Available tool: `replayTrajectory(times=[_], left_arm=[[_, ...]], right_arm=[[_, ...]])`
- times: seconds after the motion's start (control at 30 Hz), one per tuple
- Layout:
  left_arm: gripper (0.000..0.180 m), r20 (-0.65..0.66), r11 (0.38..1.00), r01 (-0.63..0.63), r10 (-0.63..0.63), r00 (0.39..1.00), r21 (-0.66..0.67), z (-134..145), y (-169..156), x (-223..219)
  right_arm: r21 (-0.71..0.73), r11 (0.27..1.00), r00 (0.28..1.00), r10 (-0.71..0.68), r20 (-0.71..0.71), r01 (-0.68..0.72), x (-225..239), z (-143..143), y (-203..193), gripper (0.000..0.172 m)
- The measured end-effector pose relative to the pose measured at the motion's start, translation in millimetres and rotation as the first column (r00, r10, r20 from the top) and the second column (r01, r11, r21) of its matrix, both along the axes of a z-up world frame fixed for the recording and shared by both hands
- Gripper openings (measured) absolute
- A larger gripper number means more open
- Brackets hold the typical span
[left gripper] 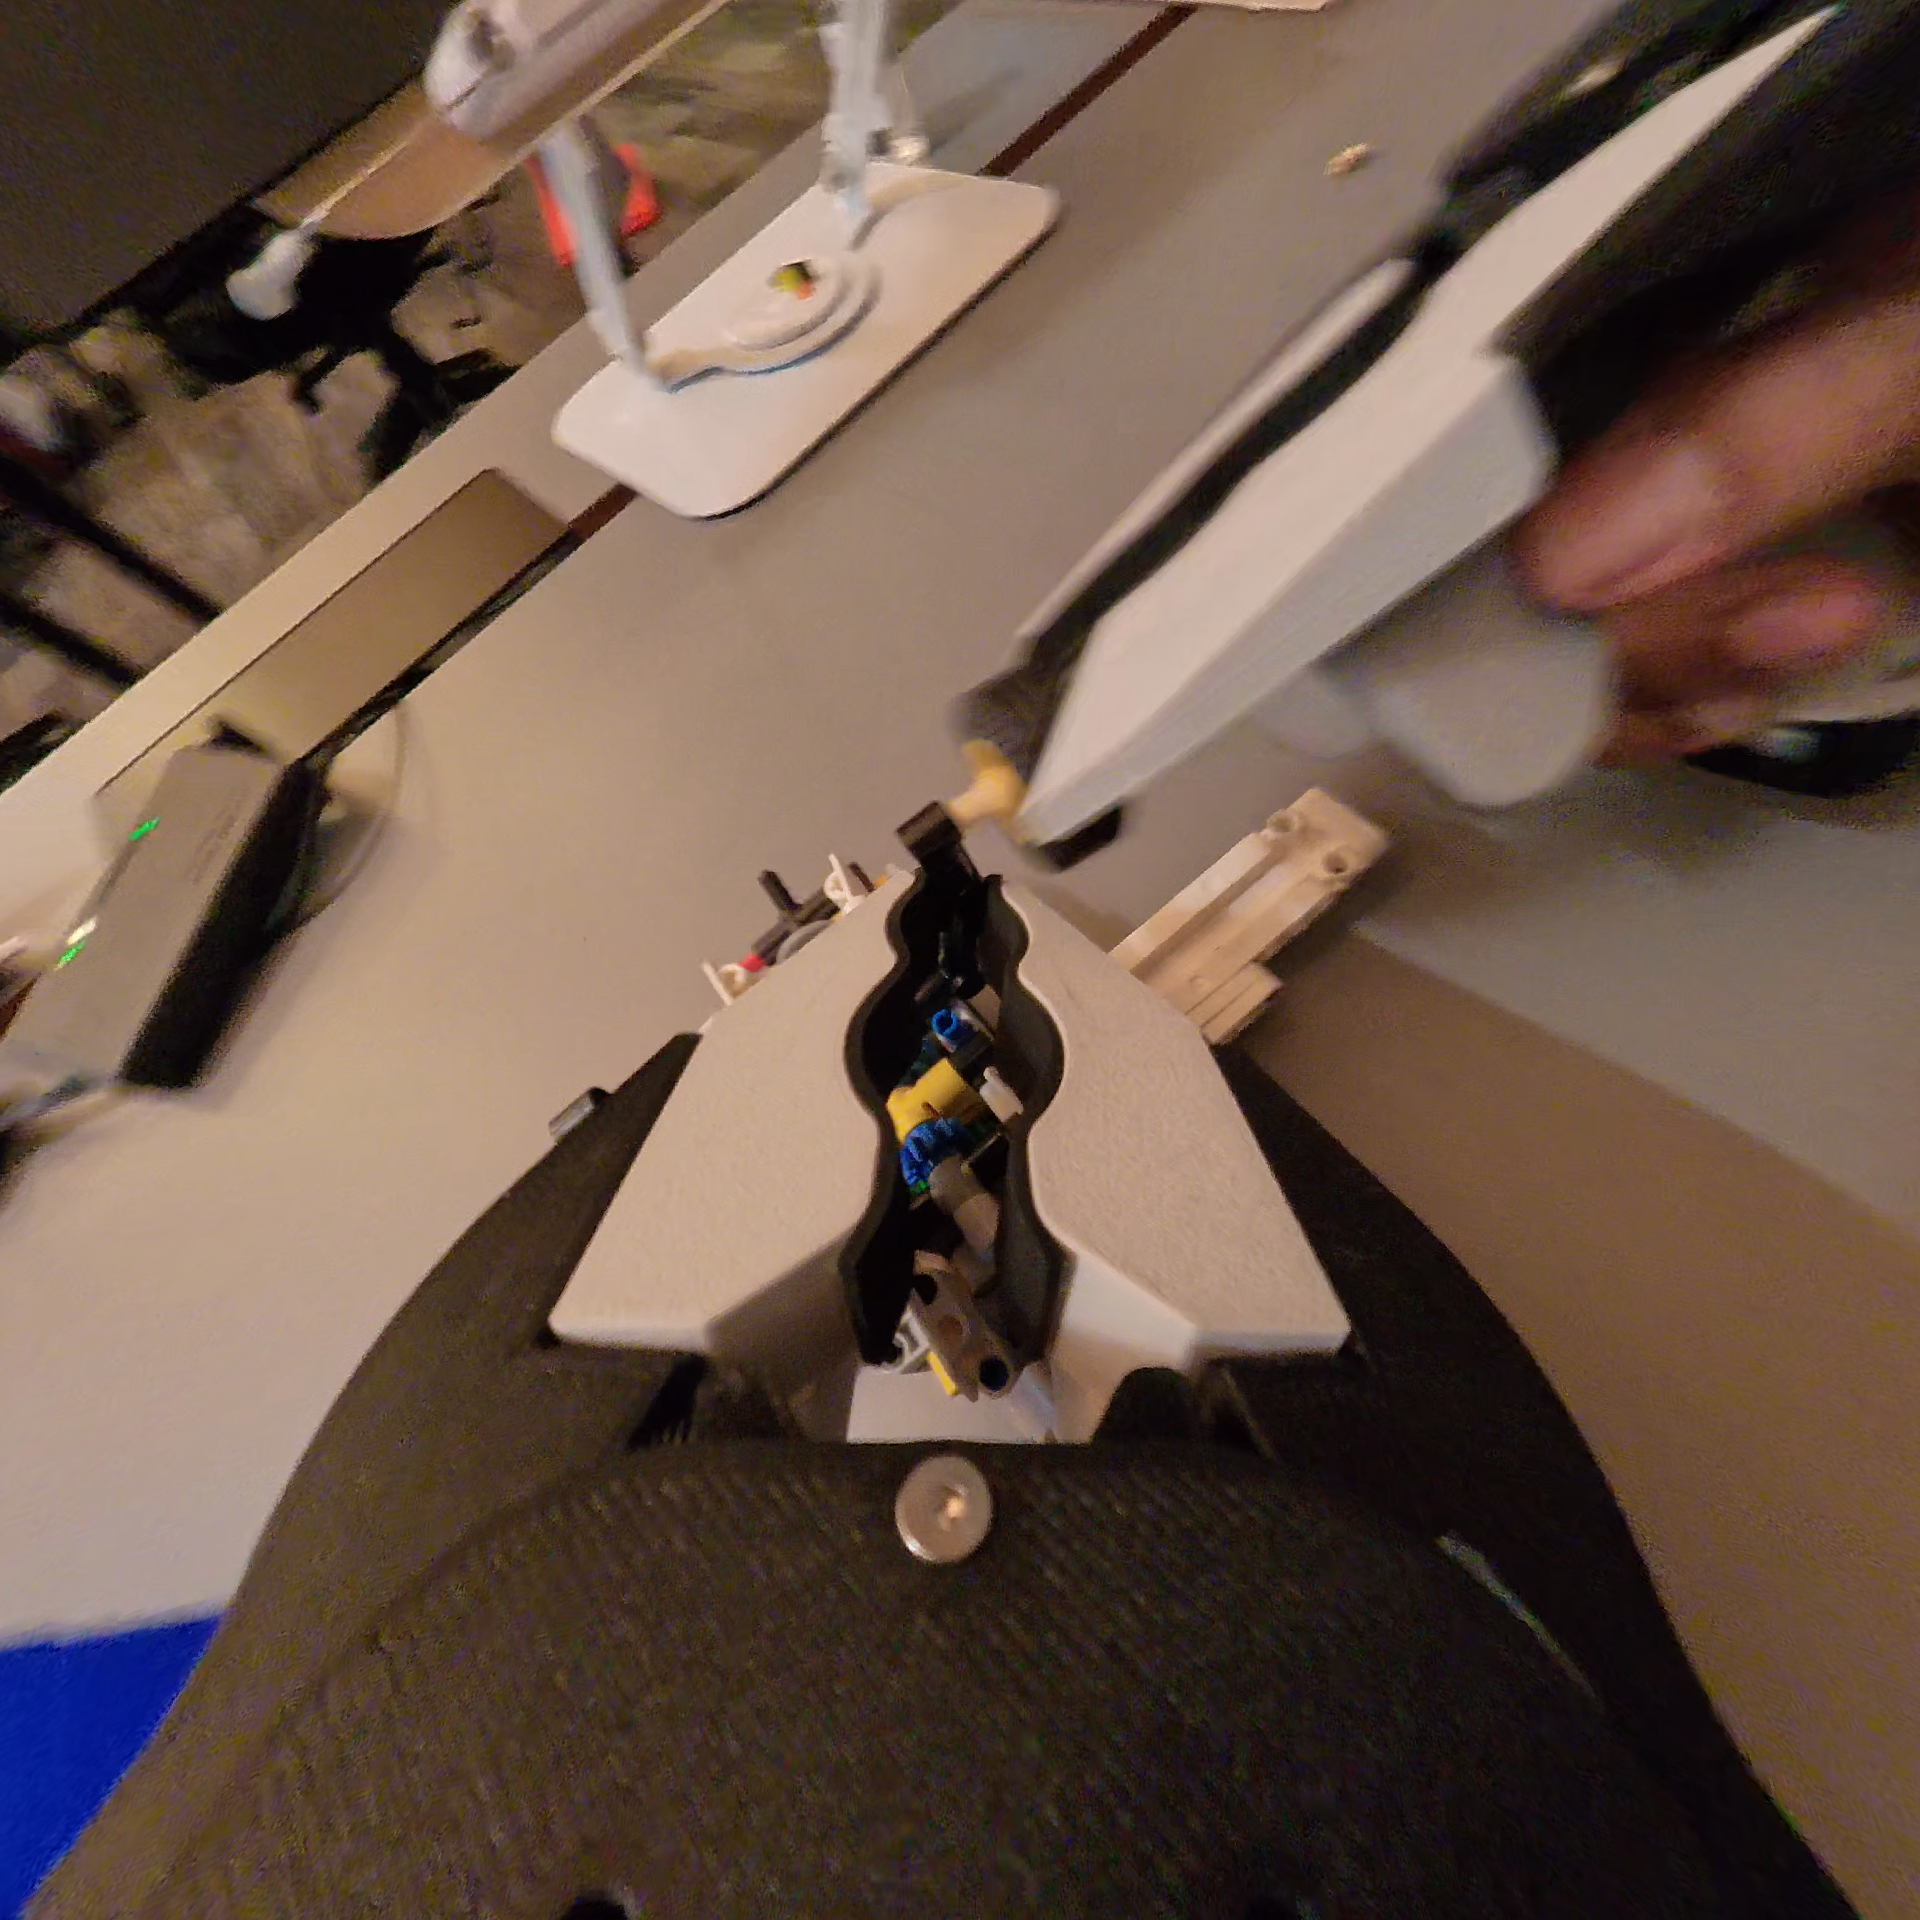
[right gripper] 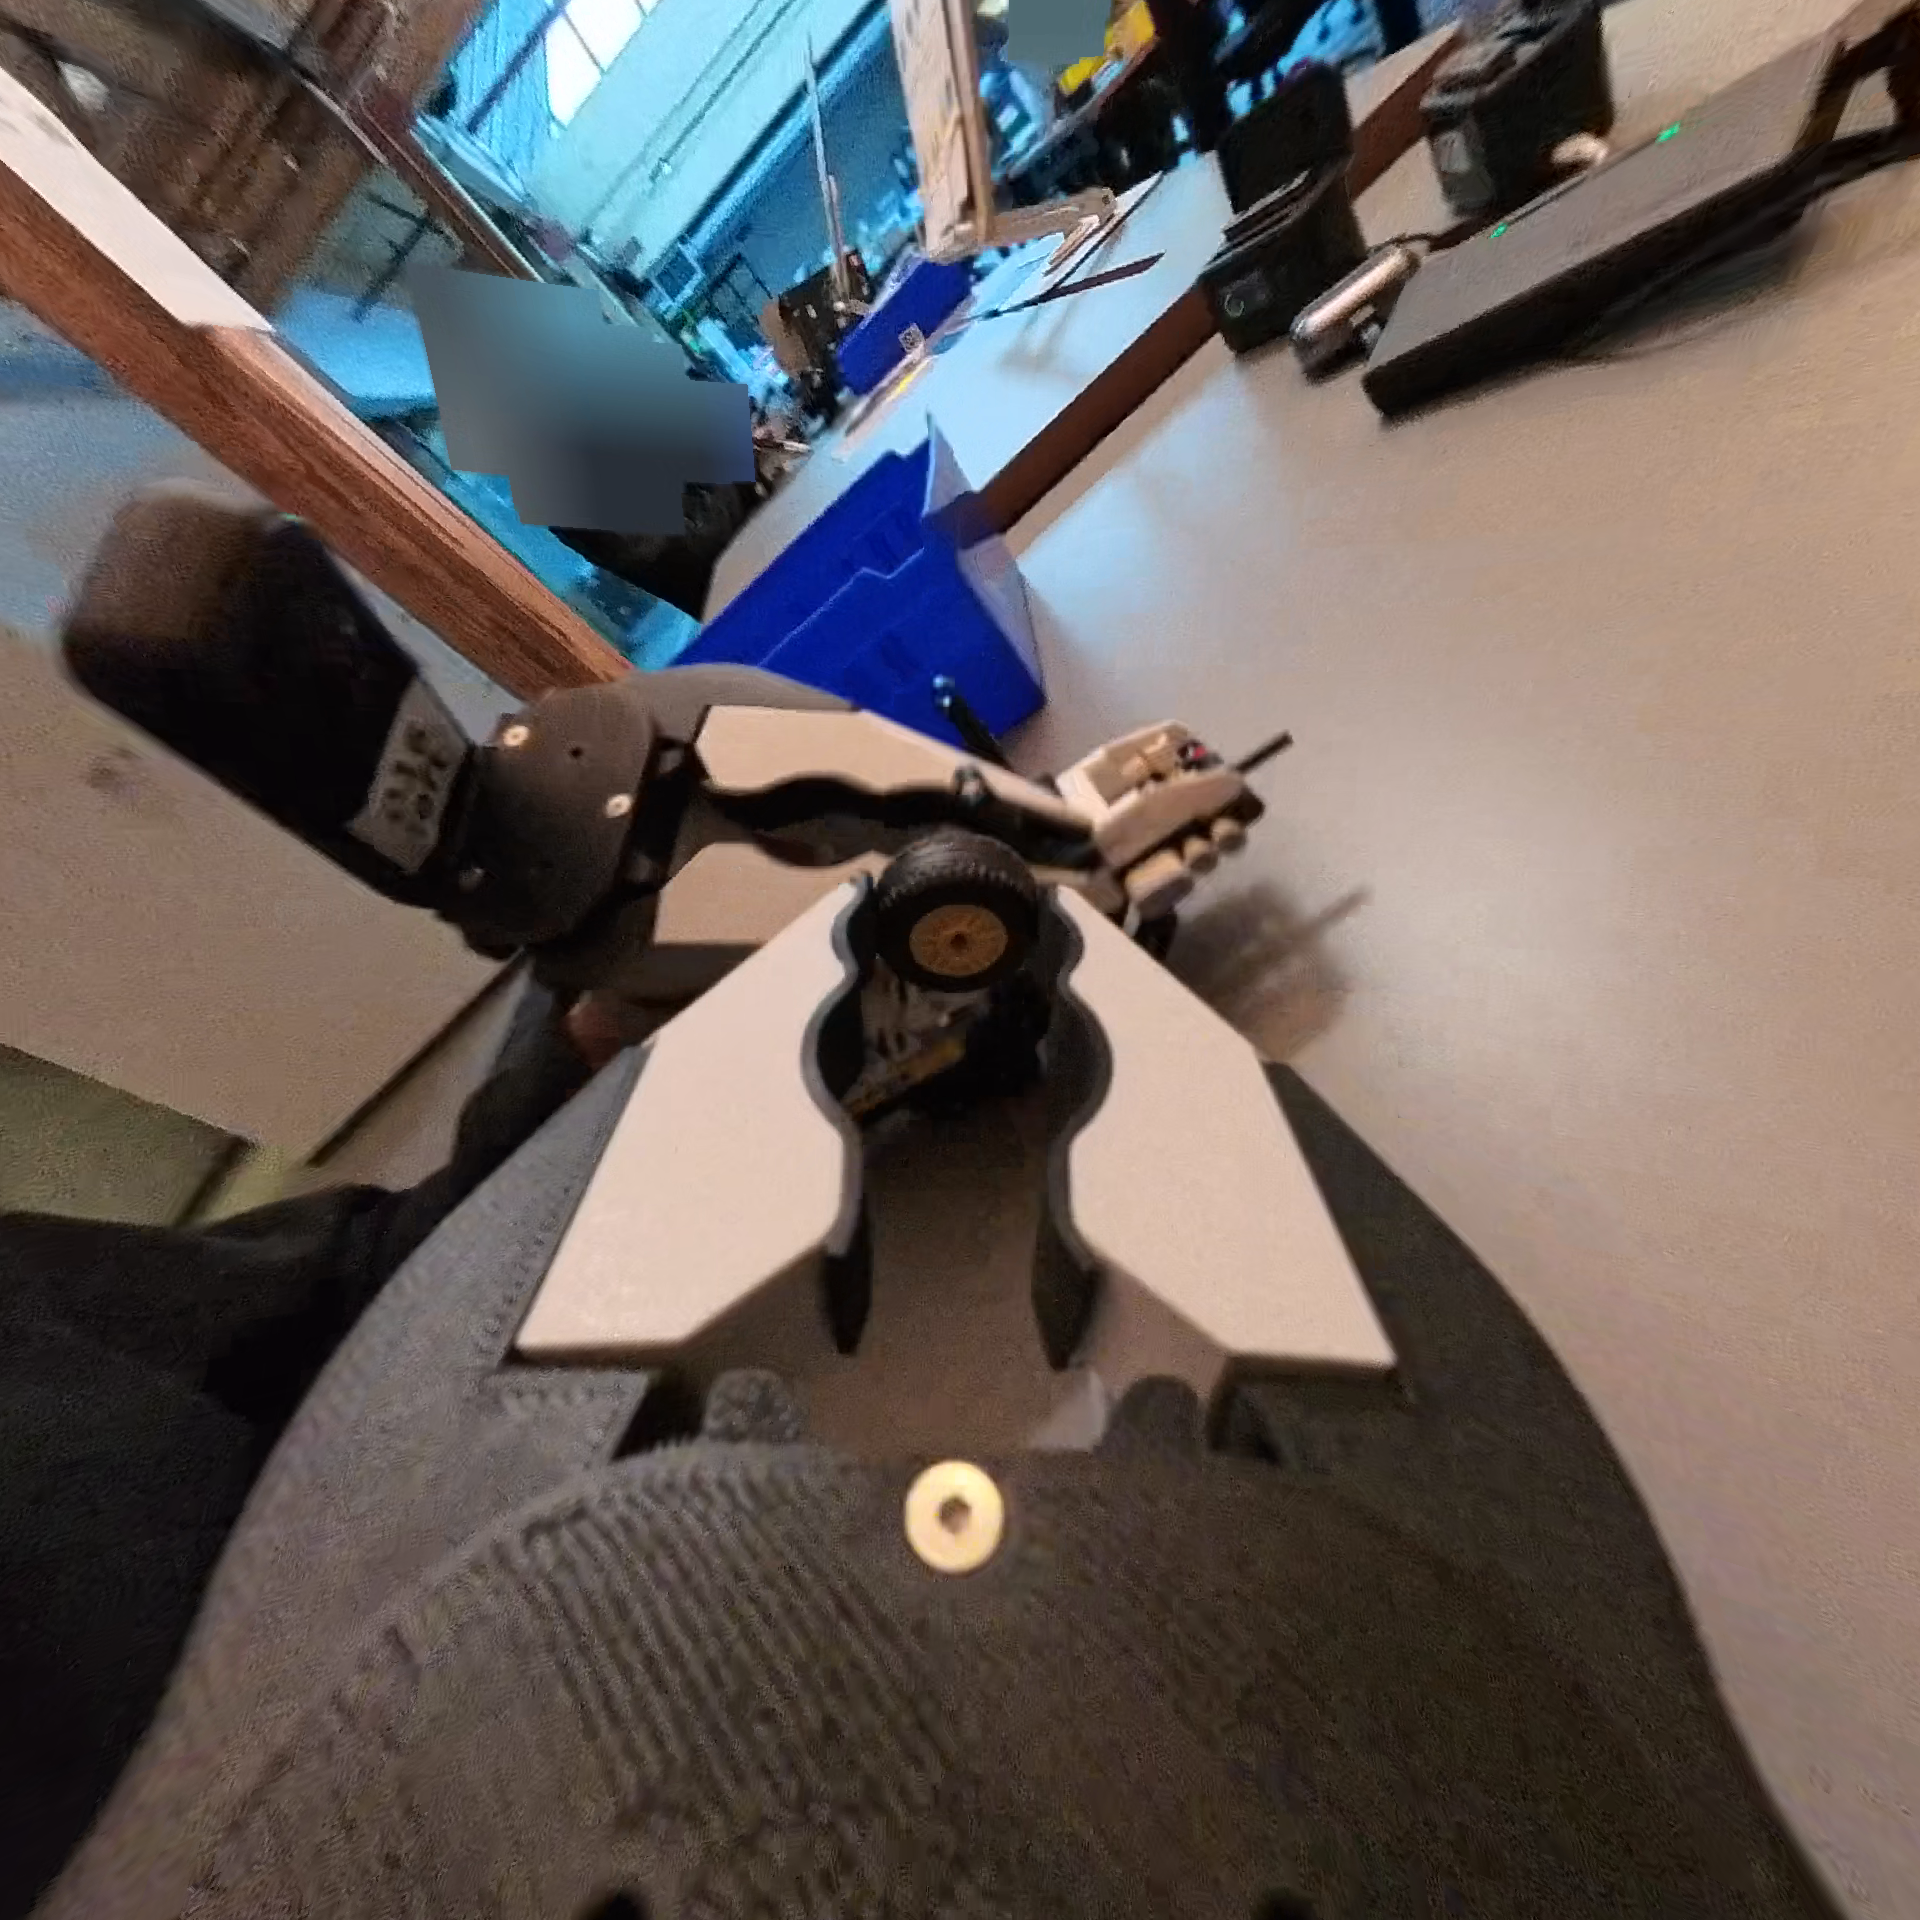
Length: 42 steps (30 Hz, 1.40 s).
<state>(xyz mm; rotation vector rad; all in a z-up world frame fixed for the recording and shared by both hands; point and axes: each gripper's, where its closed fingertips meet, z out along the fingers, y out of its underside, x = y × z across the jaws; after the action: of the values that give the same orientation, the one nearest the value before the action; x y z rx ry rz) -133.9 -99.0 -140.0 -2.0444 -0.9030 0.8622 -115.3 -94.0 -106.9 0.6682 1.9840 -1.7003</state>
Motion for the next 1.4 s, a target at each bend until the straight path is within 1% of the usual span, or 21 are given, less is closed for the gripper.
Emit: replayTrajectory(times=[0.03,0.07,0.13,0.17,0.3,0.4,0.47,0.57,0.67,0.73,0.8,0.87,0.97,1.0,1.1,1.17,1.2,1.23,1.27,1.3,1.4], left_arm=[[0.003,-0.006,0.997,-0.072,0.072,0.997,-0.010,-1,-16,-5],[0.003,0.001,0.996,-0.088,0.088,0.996,-0.005,0,-30,-6],[0.003,0.049,0.988,-0.035,0.028,0.998,0.148,7,-32,2],[0.003,0.047,0.986,-0.024,0.017,0.999,0.163,7,-29,2],[0.004,0.004,0.996,-0.085,0.084,0.996,0.031,1,-29,-7],[0.007,-0.010,0.996,-0.085,0.086,0.996,0.041,2,-29,-6],[0.011,-0.003,0.992,-0.082,0.082,0.997,0.100,7,-28,-5],[0.034,0.038,0.969,-0.054,0.046,0.998,0.241,22,-20,4],[0.043,0.032,0.928,-0.026,0.016,0.999,0.371,56,-12,23],[0.043,-0.013,0.869,0.070,-0.073,0.997,0.489,85,5,44],[0.037,-0.041,0.773,0.183,-0.199,0.979,0.608,104,30,70],[0.035,-0.040,0.660,0.235,-0.296,0.954,0.714,109,52,91],[0.035,-0.029,0.470,0.246,-0.422,0.906,0.848,109,82,110],[0.035,-0.034,0.425,0.246,-0.447,0.894,0.871,108,89,112],[0.026,-0.053,0.403,0.259,-0.455,0.889,0.878,93,101,112],[0.023,-0.058,0.344,0.257,-0.495,0.867,0.903,88,111,116],[0.022,-0.067,0.298,0.250,-0.510,0.857,0.921,88,116,118],[0.014,-0.072,0.265,0.241,-0.520,0.851,0.934,87,122,119],[0.005,-0.066,0.251,0.232,-0.532,0.844,0.940,84,130,120],[0.000,-0.051,0.253,0.220,-0.543,0.838,0.942,79,140,122],[0.005,-0.004,0.269,0.184,-0.554,0.833,0.945,61,174,127]], right_arm=[[-0.013,1.000,0.999,0.000,0.036,0.000,-1,0,8,0.028],[-0.009,1.000,1.000,-0.025,0.002,0.025,-4,-1,18,0.028],[0.053,0.995,0.985,-0.069,-0.156,0.079,-3,-4,27,0.029],[0.054,0.994,0.974,-0.079,-0.213,0.092,1,-2,27,0.028],[0.041,0.996,0.947,-0.057,-0.317,0.074,17,0,17,0.029],[0.019,0.997,0.939,-0.070,-0.337,0.081,16,0,22,0.029],[-0.035,0.997,0.946,-0.070,-0.317,0.062,21,6,25,0.029],[-0.190,0.982,0.951,-0.044,-0.305,-0.015,36,33,31,0.029],[-0.357,0.930,0.962,-0.018,-0.271,-0.083,50,61,45,0.029],[-0.396,0.914,0.958,-0.030,-0.286,-0.090,53,68,53,0.029],[-0.382,0.918,0.936,-0.042,-0.349,-0.101,58,67,59,0.029],[-0.364,0.923,0.908,-0.042,-0.417,-0.124,67,65,65,0.029],[-0.355,0.925,0.878,-0.054,-0.475,-0.136,81,61,77,0.029],[-0.348,0.930,0.869,-0.070,-0.489,-0.121,82,58,80,0.029],[-0.314,0.944,0.834,-0.095,-0.544,-0.097,89,48,101,0.029],[-0.290,0.956,0.791,-0.136,-0.597,-0.055,93,43,120,0.029],[-0.284,0.959,0.753,-0.172,-0.635,-0.021,94,43,133,0.029],[-0.281,0.959,0.700,-0.215,-0.681,0.021,96,44,145,0.029],[-0.277,0.959,0.640,-0.255,-0.725,0.069,97,45,158,0.029],[-0.259,0.960,0.588,-0.271,-0.762,0.108,99,44,170,0.029],[-0.132,0.968,0.498,-0.224,-0.838,0.213,104,17,197,0.030]])
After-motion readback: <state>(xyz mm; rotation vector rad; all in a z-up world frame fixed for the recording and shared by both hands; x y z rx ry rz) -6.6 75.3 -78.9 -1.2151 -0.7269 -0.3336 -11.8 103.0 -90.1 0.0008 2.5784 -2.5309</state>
